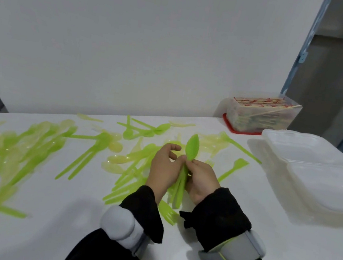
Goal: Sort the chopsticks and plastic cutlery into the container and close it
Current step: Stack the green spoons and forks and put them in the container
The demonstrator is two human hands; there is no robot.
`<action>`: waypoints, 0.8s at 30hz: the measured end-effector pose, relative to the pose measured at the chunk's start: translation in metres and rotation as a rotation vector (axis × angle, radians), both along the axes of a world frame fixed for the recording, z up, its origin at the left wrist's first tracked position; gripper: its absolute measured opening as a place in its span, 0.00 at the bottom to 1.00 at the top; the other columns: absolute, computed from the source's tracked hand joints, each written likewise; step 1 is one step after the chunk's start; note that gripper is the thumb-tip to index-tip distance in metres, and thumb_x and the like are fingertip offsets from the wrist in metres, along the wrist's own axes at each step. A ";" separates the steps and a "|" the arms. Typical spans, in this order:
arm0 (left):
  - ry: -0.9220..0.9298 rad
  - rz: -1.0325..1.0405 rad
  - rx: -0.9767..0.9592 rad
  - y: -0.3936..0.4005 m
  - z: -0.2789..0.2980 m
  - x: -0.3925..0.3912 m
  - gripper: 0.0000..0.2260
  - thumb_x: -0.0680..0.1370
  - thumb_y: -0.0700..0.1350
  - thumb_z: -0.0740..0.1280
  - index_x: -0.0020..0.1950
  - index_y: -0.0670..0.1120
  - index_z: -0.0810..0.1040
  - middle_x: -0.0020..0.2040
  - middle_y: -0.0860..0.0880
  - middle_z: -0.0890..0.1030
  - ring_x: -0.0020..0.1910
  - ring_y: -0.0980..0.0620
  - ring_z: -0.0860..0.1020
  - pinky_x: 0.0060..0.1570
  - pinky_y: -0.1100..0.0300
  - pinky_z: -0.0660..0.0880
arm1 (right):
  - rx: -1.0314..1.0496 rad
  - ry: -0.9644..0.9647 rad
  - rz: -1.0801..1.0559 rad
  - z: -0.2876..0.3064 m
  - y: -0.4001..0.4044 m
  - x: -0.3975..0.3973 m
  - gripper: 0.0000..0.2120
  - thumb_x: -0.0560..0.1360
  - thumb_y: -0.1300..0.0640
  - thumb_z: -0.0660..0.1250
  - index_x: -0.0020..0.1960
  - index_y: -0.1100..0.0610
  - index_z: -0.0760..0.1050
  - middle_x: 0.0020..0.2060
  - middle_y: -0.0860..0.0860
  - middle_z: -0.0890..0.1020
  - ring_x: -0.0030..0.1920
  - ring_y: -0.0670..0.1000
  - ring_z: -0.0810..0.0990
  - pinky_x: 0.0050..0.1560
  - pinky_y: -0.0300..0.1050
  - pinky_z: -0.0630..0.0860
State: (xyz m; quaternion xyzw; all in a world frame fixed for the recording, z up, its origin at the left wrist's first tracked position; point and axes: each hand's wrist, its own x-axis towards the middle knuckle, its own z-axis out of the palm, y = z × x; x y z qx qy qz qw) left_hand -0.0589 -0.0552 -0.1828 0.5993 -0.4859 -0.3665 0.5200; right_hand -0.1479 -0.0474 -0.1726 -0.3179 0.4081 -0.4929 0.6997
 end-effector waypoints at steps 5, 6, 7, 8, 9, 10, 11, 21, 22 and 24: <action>-0.308 -0.085 -0.058 0.000 0.014 0.034 0.06 0.75 0.43 0.69 0.50 0.49 0.76 0.42 0.51 0.72 0.32 0.56 0.70 0.36 0.64 0.67 | 0.016 0.077 0.028 -0.001 -0.004 -0.011 0.11 0.79 0.67 0.54 0.43 0.61 0.73 0.29 0.55 0.75 0.25 0.49 0.74 0.26 0.39 0.69; -0.429 -0.146 -0.054 0.002 0.017 0.045 0.06 0.74 0.43 0.70 0.49 0.51 0.76 0.42 0.53 0.73 0.34 0.55 0.70 0.37 0.63 0.67 | 0.025 0.076 -0.009 -0.001 -0.008 -0.015 0.12 0.80 0.67 0.53 0.43 0.60 0.73 0.29 0.54 0.73 0.26 0.49 0.72 0.27 0.39 0.68; -0.557 -0.239 -0.022 0.004 0.021 0.053 0.06 0.74 0.44 0.70 0.49 0.52 0.76 0.43 0.54 0.73 0.36 0.55 0.70 0.38 0.65 0.67 | 0.032 0.078 -0.046 -0.001 -0.011 -0.019 0.12 0.80 0.67 0.53 0.43 0.60 0.72 0.30 0.54 0.71 0.26 0.49 0.70 0.27 0.39 0.68; -0.689 -0.339 0.034 0.007 0.022 0.057 0.07 0.74 0.44 0.70 0.50 0.52 0.77 0.44 0.55 0.73 0.40 0.55 0.71 0.40 0.65 0.67 | 0.037 0.086 -0.072 -0.001 -0.013 -0.025 0.12 0.80 0.67 0.52 0.43 0.60 0.72 0.30 0.54 0.71 0.27 0.50 0.70 0.28 0.40 0.68; -0.821 -0.424 0.097 0.011 0.022 0.060 0.09 0.73 0.45 0.70 0.52 0.52 0.77 0.46 0.55 0.74 0.44 0.55 0.71 0.44 0.65 0.68 | 0.046 0.094 -0.085 -0.001 -0.016 -0.028 0.12 0.80 0.66 0.52 0.44 0.60 0.72 0.31 0.54 0.70 0.29 0.51 0.69 0.30 0.41 0.68; -0.954 -0.478 0.145 0.015 0.020 0.060 0.12 0.73 0.46 0.70 0.55 0.52 0.76 0.49 0.54 0.74 0.47 0.54 0.71 0.48 0.62 0.68 | 0.058 0.096 -0.090 0.000 -0.017 -0.031 0.12 0.80 0.66 0.52 0.43 0.60 0.71 0.31 0.54 0.70 0.29 0.51 0.69 0.31 0.43 0.68; -1.069 -0.503 0.173 0.017 0.019 0.058 0.15 0.73 0.47 0.70 0.58 0.52 0.74 0.52 0.53 0.74 0.51 0.52 0.71 0.51 0.60 0.68 | 0.071 0.095 -0.095 0.000 -0.018 -0.032 0.12 0.80 0.66 0.52 0.43 0.60 0.71 0.31 0.55 0.70 0.30 0.52 0.68 0.32 0.43 0.68; -1.080 -0.326 0.075 0.008 0.003 0.054 0.10 0.77 0.42 0.63 0.57 0.47 0.77 0.48 0.48 0.79 0.49 0.47 0.77 0.46 0.58 0.70 | 0.087 0.107 -0.071 0.004 -0.015 -0.027 0.08 0.80 0.63 0.55 0.43 0.58 0.69 0.32 0.54 0.69 0.30 0.52 0.67 0.33 0.44 0.67; -0.984 -0.291 0.063 0.006 0.006 0.056 0.08 0.76 0.41 0.64 0.54 0.46 0.79 0.43 0.49 0.79 0.44 0.49 0.77 0.43 0.60 0.70 | 0.079 0.108 -0.063 0.004 -0.015 -0.027 0.08 0.80 0.63 0.55 0.43 0.58 0.69 0.31 0.54 0.69 0.30 0.52 0.67 0.33 0.44 0.66; -0.760 -0.213 0.016 -0.001 0.019 0.059 0.04 0.74 0.39 0.67 0.46 0.47 0.79 0.33 0.53 0.75 0.33 0.56 0.73 0.37 0.62 0.69 | 0.054 0.104 -0.044 0.007 -0.013 -0.025 0.09 0.80 0.63 0.55 0.43 0.58 0.69 0.31 0.54 0.69 0.30 0.52 0.67 0.33 0.43 0.66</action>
